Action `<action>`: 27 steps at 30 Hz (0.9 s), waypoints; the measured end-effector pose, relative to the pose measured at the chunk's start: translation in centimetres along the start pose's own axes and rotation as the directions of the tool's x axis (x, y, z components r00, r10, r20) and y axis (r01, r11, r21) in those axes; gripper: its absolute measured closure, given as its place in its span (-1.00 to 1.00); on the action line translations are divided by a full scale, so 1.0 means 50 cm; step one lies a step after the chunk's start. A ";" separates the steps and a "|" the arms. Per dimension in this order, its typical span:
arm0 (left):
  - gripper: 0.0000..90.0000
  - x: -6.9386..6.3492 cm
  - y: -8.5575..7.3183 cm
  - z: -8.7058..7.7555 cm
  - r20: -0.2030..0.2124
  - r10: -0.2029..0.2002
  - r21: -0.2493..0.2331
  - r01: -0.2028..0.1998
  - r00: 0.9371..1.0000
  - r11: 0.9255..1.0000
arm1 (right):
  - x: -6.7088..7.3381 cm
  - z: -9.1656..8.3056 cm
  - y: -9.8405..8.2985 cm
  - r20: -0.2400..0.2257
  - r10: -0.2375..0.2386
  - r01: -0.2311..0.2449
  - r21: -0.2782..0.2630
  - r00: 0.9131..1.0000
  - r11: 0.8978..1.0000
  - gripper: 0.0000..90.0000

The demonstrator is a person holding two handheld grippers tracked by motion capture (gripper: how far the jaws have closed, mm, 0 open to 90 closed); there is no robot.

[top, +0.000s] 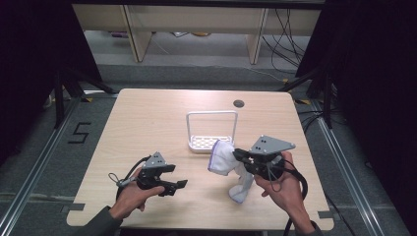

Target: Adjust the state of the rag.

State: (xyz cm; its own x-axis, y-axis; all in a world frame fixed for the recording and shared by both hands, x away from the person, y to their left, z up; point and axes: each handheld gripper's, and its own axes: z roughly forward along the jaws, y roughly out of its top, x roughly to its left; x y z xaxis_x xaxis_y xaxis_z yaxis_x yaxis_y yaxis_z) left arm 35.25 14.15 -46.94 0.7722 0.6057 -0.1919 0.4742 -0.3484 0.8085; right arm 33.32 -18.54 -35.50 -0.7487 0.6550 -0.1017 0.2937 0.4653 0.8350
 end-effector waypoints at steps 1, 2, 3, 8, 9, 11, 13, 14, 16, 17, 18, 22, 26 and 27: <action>-0.44 -0.002 0.001 -0.001 0.003 0.008 0.003 -0.008 1.000 1.000 | 0.000 0.000 0.000 0.000 0.000 0.000 0.000 1.000 1.000 0.90; -0.44 -0.003 0.002 -0.002 0.013 0.007 0.010 -0.007 1.000 1.000 | 0.002 0.000 0.006 -0.012 -0.013 0.013 -0.016 1.000 1.000 0.90; -0.44 -0.004 0.001 -0.004 0.004 0.009 0.006 -0.010 1.000 1.000 | 0.005 -0.002 0.012 -0.018 -0.007 0.007 -0.023 1.000 1.000 0.90; -0.39 0.003 -0.007 -0.014 0.005 0.009 0.003 -0.009 1.000 1.000 | 0.010 0.004 0.023 -0.118 0.015 -0.023 -0.065 0.993 0.998 0.90; -0.37 0.005 -0.009 -0.018 0.010 0.006 0.007 -0.006 1.000 1.000 | 0.012 0.009 0.019 -0.136 0.035 -0.045 -0.067 0.990 0.997 0.90; -0.32 0.008 -0.014 -0.019 0.009 0.009 0.003 -0.009 1.000 1.000 | 0.008 0.033 -0.004 -0.212 0.087 -0.097 -0.037 0.973 0.995 0.90; -0.32 0.009 -0.015 -0.018 0.010 0.009 0.002 -0.009 1.000 1.000 | 0.005 0.042 -0.012 -0.221 0.094 -0.104 -0.035 0.971 0.994 0.90; -0.30 0.008 -0.014 -0.017 0.009 0.013 0.006 -0.013 1.000 1.000 | 0.000 0.053 -0.023 -0.227 0.112 -0.119 -0.019 0.968 0.993 0.90; -0.27 0.006 -0.013 -0.013 0.022 0.013 0.012 -0.013 1.000 1.000 | -0.014 0.078 -0.051 -0.239 0.141 -0.141 0.018 0.961 0.990 0.90; -0.25 0.006 -0.013 -0.009 0.022 0.023 0.024 -0.024 0.999 0.999 | -0.024 0.095 -0.073 -0.207 0.159 -0.149 0.062 0.965 0.987 0.90; -0.25 0.006 -0.013 -0.009 0.022 0.023 0.024 -0.024 0.999 0.999 | -0.024 0.095 -0.073 -0.207 0.159 -0.149 0.062 0.965 0.987 0.90; -0.23 0.007 -0.012 0.001 0.008 0.020 0.030 -0.020 1.000 0.999 | -0.054 0.121 -0.112 -0.108 0.139 -0.125 0.129 0.984 0.984 0.89; -0.22 0.011 -0.012 0.008 0.010 0.014 0.033 -0.014 1.000 0.999 | -0.085 0.135 -0.139 -0.041 0.110 -0.101 0.179 0.993 0.979 0.89; -0.22 0.013 -0.012 0.009 0.011 0.020 0.041 -0.021 1.000 0.999 | -0.087 0.137 -0.143 -0.026 0.124 -0.117 0.190 0.992 0.975 0.88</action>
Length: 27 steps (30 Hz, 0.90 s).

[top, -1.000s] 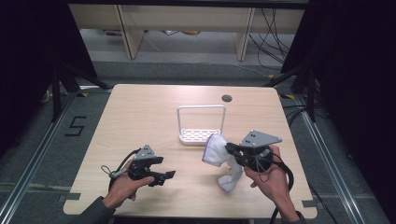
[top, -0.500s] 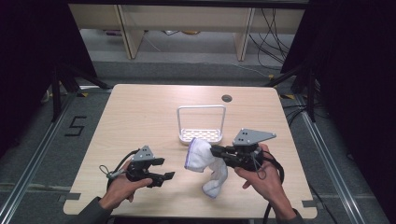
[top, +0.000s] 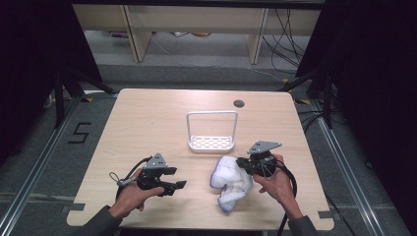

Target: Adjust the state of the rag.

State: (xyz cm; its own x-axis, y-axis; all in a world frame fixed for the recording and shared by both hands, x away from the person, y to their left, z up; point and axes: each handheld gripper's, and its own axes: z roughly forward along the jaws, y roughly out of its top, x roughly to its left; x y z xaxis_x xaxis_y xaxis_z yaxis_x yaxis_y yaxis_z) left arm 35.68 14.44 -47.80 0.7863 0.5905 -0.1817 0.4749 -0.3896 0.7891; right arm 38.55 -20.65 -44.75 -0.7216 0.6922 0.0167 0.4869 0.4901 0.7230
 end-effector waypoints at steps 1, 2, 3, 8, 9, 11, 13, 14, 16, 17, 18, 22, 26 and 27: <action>-0.22 0.001 0.000 0.001 -0.002 -0.001 0.001 0.001 1.000 1.000 | -0.010 0.004 -0.006 0.032 -0.005 0.005 0.020 0.999 1.000 0.88; -0.22 0.002 0.000 0.001 -0.005 -0.003 0.005 0.003 1.000 1.000 | -0.022 0.009 -0.014 0.072 -0.005 0.000 0.062 0.997 0.998 0.87; -0.22 0.002 0.000 0.001 -0.007 -0.004 0.007 0.004 1.000 1.000 | -0.028 0.014 -0.019 0.087 -0.024 0.019 0.064 0.996 0.998 0.87; -0.22 0.005 -0.001 0.000 -0.008 -0.006 0.003 0.006 1.000 1.000 | -0.043 0.023 -0.029 0.153 -0.039 0.022 0.108 0.987 0.994 0.67; -0.22 0.005 -0.001 0.000 -0.008 -0.006 0.003 0.006 1.000 1.000 | -0.040 0.017 -0.027 0.169 -0.036 0.018 0.107 0.985 0.994 0.58; -0.22 0.006 -0.001 0.000 -0.012 -0.009 0.009 0.009 1.000 1.000 | -0.028 0.002 -0.018 0.187 -0.018 0.003 0.082 0.982 0.997 0.52; -0.22 0.007 -0.001 0.001 -0.012 -0.006 0.014 0.006 1.000 1.000 | -0.008 -0.018 -0.004 0.173 -0.027 0.019 0.048 0.985 0.999 0.47; -0.22 0.006 -0.001 0.003 -0.012 -0.005 0.011 0.005 1.000 1.000 | 0.018 -0.036 0.009 0.143 -0.031 0.026 0.034 0.989 0.999 0.41; -0.22 0.005 -0.001 0.005 -0.012 -0.002 0.012 0.002 1.000 1.000 | 0.027 -0.040 0.012 0.133 -0.036 0.033 0.028 0.990 0.999 0.40; -0.22 0.004 -0.001 0.007 -0.010 -0.007 0.013 0.007 1.000 1.000 | 0.038 -0.043 0.015 0.124 -0.037 0.034 0.024 0.992 0.999 0.36; -0.22 0.003 0.000 0.010 -0.009 -0.007 0.013 0.007 1.000 1.000 | 0.051 -0.044 0.017 0.111 -0.028 0.025 0.029 0.993 0.999 0.32; -0.20 0.003 0.003 0.021 0.001 -0.005 0.029 0.005 1.000 1.000 | 0.079 -0.010 0.015 0.109 -0.057 0.051 0.058 0.992 0.997 0.26; -0.20 0.003 0.005 0.031 0.005 -0.003 0.035 0.003 1.000 0.999 | 0.083 0.040 0.014 0.146 -0.087 0.073 0.103 0.986 0.992 0.28; -0.20 0.003 0.005 0.032 0.006 -0.009 0.035 0.009 1.000 0.999 | 0.085 0.044 0.015 0.141 -0.095 0.081 0.105 0.985 0.991 0.29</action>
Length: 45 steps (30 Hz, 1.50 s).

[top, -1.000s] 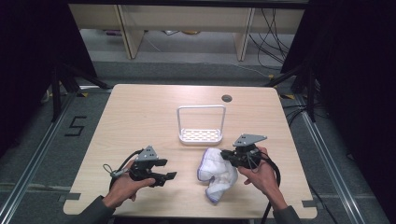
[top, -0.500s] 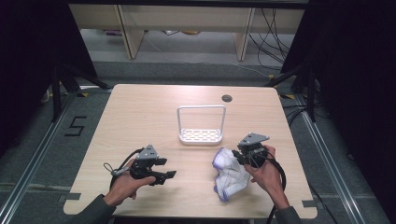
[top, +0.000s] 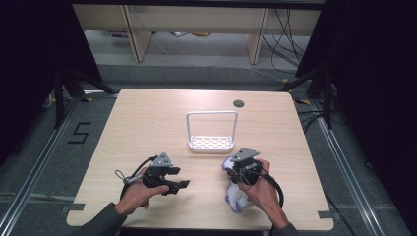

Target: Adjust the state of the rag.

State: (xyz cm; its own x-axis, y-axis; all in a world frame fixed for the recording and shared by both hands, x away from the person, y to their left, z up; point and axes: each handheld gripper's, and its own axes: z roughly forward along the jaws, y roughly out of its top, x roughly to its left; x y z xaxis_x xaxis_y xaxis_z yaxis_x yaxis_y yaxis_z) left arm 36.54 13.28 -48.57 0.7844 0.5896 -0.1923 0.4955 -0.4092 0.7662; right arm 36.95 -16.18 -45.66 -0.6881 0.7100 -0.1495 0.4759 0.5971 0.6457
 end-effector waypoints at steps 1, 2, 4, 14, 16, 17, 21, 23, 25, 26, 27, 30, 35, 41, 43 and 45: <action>-0.21 0.001 0.001 0.002 0.000 -0.005 0.000 0.005 1.000 1.000 | 0.004 0.003 0.003 -0.003 0.000 0.000 0.008 1.000 1.000 0.31; -0.22 0.001 0.002 0.004 0.004 -0.013 -0.003 0.013 1.000 1.000 | 0.006 0.006 0.004 -0.002 -0.012 0.012 0.017 1.000 1.000 0.38; -0.22 0.001 0.005 0.009 0.012 -0.021 0.000 0.021 1.000 1.000 | 0.008 0.009 0.005 0.005 -0.017 0.017 0.027 1.000 0.999 0.46; -0.24 -0.009 0.027 0.037 0.028 -0.028 0.004 0.028 0.999 1.000 | -0.007 -0.002 -0.002 0.017 -0.045 0.045 0.018 0.999 0.999 0.94; -0.23 -0.017 0.038 0.051 0.051 -0.027 0.005 0.027 0.998 1.000 | -0.012 -0.016 -0.003 0.005 -0.025 0.025 -0.014 1.000 1.000 0.94; -0.23 -0.024 0.046 0.062 0.065 -0.024 0.008 0.023 0.998 1.000 | -0.019 -0.029 -0.007 -0.009 -0.001 0.001 -0.044 1.000 0.999 0.94; -0.21 -0.050 0.073 0.094 0.116 -0.005 0.007 0.004 0.993 1.000 | -0.023 -0.044 -0.015 -0.050 0.060 -0.063 -0.065 0.997 0.996 0.94; -0.19 -0.066 0.087 0.109 0.139 0.013 0.006 -0.014 0.990 1.000 | -0.030 -0.050 -0.023 -0.076 0.071 -0.077 -0.088 0.995 0.993 0.94; -0.15 -0.072 0.092 0.116 0.145 0.020 0.005 -0.021 0.989 1.000 | -0.032 -0.053 -0.029 -0.103 0.103 -0.113 -0.093 0.989 0.989 0.94; -0.15 -0.075 0.095 0.120 0.147 0.030 0.006 -0.031 0.989 1.000 | -0.034 -0.053 -0.031 -0.113 0.108 -0.120 -0.109 0.988 0.987 0.94; -0.13 -0.076 0.095 0.122 0.151 0.031 0.006 -0.033 0.988 0.999 | -0.035 -0.062 -0.034 -0.153 0.138 -0.157 -0.125 0.979 0.980 0.94; -0.13 -0.079 0.093 0.122 0.143 0.048 0.021 -0.052 0.988 0.998 | -0.035 -0.081 -0.026 -0.143 0.097 -0.121 -0.174 0.985 0.977 0.94; -0.14 -0.077 0.093 0.104 0.142 0.057 0.000 -0.058 0.988 0.998 | -0.037 -0.150 0.010 -0.109 0.064 -0.091 -0.266 0.992 0.960 0.95; -0.15 -0.069 0.090 0.102 0.116 0.053 0.022 -0.056 0.992 0.998 | -0.061 -0.165 0.013 -0.090 0.067 -0.090 -0.272 0.994 0.958 0.95; -0.16 -0.066 0.086 0.114 0.106 0.043 0.045 -0.048 0.993 0.998 | -0.077 -0.152 -0.003 -0.109 0.130 -0.152 -0.229 0.986 0.962 0.95; -0.17 -0.064 0.084 0.127 0.099 0.028 0.059 -0.034 0.995 0.998 | -0.094 -0.136 -0.015 -0.113 0.138 -0.161 -0.220 0.984 0.962 0.95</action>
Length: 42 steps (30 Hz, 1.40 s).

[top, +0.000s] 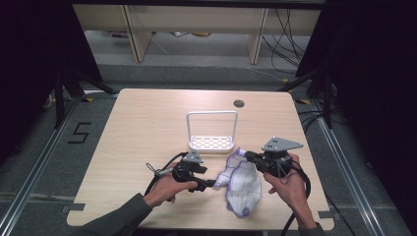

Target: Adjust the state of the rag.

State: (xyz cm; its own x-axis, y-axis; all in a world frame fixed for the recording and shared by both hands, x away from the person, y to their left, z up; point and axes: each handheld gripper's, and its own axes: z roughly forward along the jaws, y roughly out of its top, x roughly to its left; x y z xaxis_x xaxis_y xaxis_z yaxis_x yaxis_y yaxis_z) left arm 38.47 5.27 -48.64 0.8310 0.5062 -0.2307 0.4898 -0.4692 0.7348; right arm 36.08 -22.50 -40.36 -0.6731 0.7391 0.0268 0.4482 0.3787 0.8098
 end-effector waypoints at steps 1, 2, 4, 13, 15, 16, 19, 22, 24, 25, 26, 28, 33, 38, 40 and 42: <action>-0.17 0.002 0.000 0.006 -0.005 -0.003 0.011 0.003 1.000 1.000 | -0.010 0.007 -0.008 -0.013 0.015 -0.015 0.008 1.000 1.000 0.95; -0.17 0.003 0.001 0.012 -0.008 -0.008 0.016 0.008 1.000 1.000 | -0.015 0.012 -0.014 -0.020 0.024 -0.024 0.011 0.999 1.000 0.95; -0.15 0.005 0.002 0.026 -0.014 -0.015 0.032 0.016 1.000 0.999 | -0.023 0.020 -0.021 -0.036 0.043 -0.043 0.011 0.998 0.999 0.95; 0.42 0.001 0.007 0.068 -0.006 0.001 0.038 -0.001 1.000 0.999 | -0.025 0.018 -0.017 -0.047 0.045 -0.046 -0.018 0.998 0.999 0.94; 0.78 0.002 0.007 0.070 -0.030 0.060 0.034 -0.059 0.998 0.998 | -0.026 0.017 -0.017 -0.041 0.045 -0.045 -0.018 0.998 0.999 0.95; 0.89 0.006 0.008 0.067 -0.041 0.091 0.039 -0.089 0.995 0.995 | -0.030 0.016 -0.017 -0.034 0.024 -0.025 -0.026 0.999 0.999 0.95; 0.94 0.009 0.012 0.048 -0.063 0.126 0.026 -0.125 0.990 0.992 | -0.031 0.010 -0.017 -0.045 0.033 -0.034 -0.029 0.998 0.999 0.94; 0.95 0.002 0.018 0.016 -0.059 0.138 -0.013 -0.139 0.989 0.990 | -0.031 -0.003 -0.015 -0.037 0.031 -0.033 -0.036 0.999 0.999 0.95; 0.95 -0.001 0.026 -0.019 -0.043 0.163 -0.028 -0.164 0.986 0.986 | -0.028 -0.019 -0.009 -0.038 0.040 -0.042 -0.051 0.998 0.998 0.95; 0.95 -0.003 0.031 -0.039 -0.039 0.169 -0.038 -0.170 0.985 0.985 | -0.028 -0.019 -0.009 -0.038 0.040 -0.042 -0.051 0.998 0.998 0.95; 0.94 -0.005 0.036 -0.061 -0.037 0.178 -0.048 -0.179 0.983 0.983 | -0.025 -0.025 -0.006 -0.034 0.045 -0.047 -0.066 0.998 0.997 0.94; 0.95 -0.009 0.046 -0.106 -0.035 0.191 -0.070 -0.193 0.981 0.979 | -0.021 -0.039 0.002 -0.049 0.040 -0.044 -0.065 0.998 0.997 0.95; 0.94 -0.019 0.065 -0.208 -0.037 0.218 -0.129 -0.221 0.975 0.967 | 0.000 -0.065 0.022 -0.041 0.020 -0.024 -0.104 0.999 0.994 0.95; 0.94 -0.020 0.080 -0.279 -0.047 0.242 -0.157 -0.247 0.969 0.956 | 0.020 -0.086 0.043 -0.052 -0.026 0.019 -0.123 0.998 0.992 0.95; 0.94 -0.025 0.085 -0.309 -0.049 0.254 -0.166 -0.259 0.966 0.952 | 0.030 -0.094 0.051 -0.045 -0.052 0.045 -0.148 0.998 0.988 0.95; 0.94 -0.030 0.090 -0.332 -0.046 0.269 -0.190 -0.272 0.962 0.943 | 0.042 -0.110 0.063 -0.058 -0.057 0.047 -0.172 0.997 0.984 0.95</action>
State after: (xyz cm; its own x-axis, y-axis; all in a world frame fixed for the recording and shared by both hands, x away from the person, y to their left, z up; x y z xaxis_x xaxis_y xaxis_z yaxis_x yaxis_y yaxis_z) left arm 35.04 14.40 -34.38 0.9189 0.3944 0.0048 0.1855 -0.4429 0.8772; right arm 32.83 -22.80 -34.54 -0.7307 0.6825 0.0143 0.3086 0.3115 0.8987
